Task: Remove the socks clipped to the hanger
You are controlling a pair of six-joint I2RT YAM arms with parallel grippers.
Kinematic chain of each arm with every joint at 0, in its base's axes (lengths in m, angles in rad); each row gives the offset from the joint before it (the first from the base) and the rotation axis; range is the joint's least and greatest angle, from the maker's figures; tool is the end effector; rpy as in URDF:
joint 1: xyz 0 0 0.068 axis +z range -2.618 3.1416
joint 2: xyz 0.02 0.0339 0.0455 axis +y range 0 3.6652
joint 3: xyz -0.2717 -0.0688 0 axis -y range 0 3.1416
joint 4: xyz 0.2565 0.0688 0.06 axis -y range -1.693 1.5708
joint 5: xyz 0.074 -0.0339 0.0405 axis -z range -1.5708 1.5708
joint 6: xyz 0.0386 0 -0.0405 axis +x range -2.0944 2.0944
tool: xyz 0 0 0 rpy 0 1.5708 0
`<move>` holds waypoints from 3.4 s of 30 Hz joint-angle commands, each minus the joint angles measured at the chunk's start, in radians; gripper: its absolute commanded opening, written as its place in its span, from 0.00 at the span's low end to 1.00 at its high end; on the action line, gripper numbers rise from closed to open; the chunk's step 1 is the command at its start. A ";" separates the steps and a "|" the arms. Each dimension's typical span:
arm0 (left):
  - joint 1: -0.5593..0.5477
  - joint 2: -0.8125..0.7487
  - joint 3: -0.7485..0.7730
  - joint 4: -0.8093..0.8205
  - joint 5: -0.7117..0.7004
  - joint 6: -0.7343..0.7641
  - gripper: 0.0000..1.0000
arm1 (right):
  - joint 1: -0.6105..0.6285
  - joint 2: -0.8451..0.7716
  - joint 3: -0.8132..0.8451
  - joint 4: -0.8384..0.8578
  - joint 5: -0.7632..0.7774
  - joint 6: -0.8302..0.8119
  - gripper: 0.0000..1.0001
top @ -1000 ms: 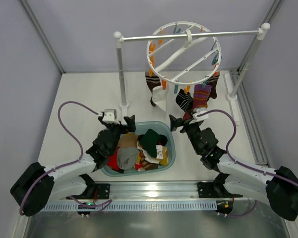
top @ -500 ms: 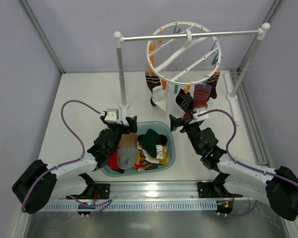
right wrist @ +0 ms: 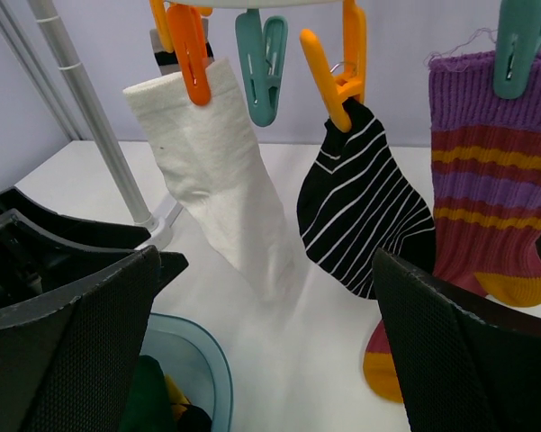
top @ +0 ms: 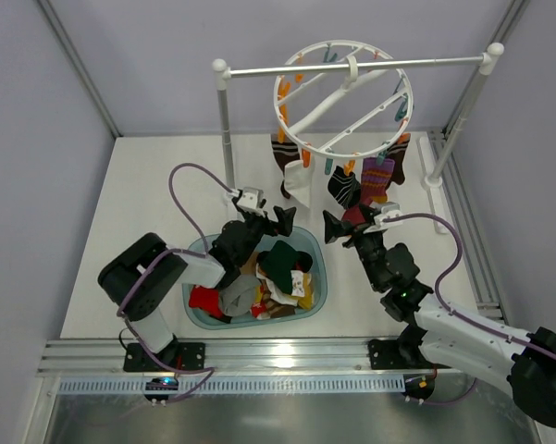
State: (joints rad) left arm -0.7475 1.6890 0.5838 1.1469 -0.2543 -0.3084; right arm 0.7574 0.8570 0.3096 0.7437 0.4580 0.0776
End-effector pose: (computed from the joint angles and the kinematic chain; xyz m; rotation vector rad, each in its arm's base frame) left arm 0.2501 -0.2186 0.1857 0.1361 1.5599 -0.6438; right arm 0.1563 0.1242 0.2578 -0.0887 1.4026 0.3799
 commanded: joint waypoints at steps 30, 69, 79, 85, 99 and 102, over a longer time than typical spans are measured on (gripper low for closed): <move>0.000 0.230 0.225 0.399 0.090 -0.141 0.77 | 0.005 -0.050 -0.020 0.008 0.053 -0.032 1.00; -0.119 -0.071 -0.118 0.399 0.001 0.077 0.00 | 0.306 0.528 0.749 -0.253 0.473 -0.196 0.85; -0.119 -0.075 -0.128 0.399 0.003 0.071 0.00 | 0.309 0.697 0.970 -0.400 0.709 -0.111 0.58; -0.119 -0.072 -0.128 0.399 0.004 0.068 0.00 | 0.310 0.755 1.017 -0.434 0.852 -0.042 0.52; -0.119 -0.074 -0.139 0.399 0.012 0.058 0.00 | 0.284 0.809 0.994 -0.144 0.993 -0.257 0.57; -0.119 -0.072 -0.137 0.399 0.012 0.058 0.00 | 0.272 0.821 1.011 -0.125 0.982 -0.275 0.57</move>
State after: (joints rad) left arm -0.8658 1.6257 0.4595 1.3064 -0.2489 -0.2546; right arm 1.0435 1.6672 1.3025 0.5045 1.4025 -0.1314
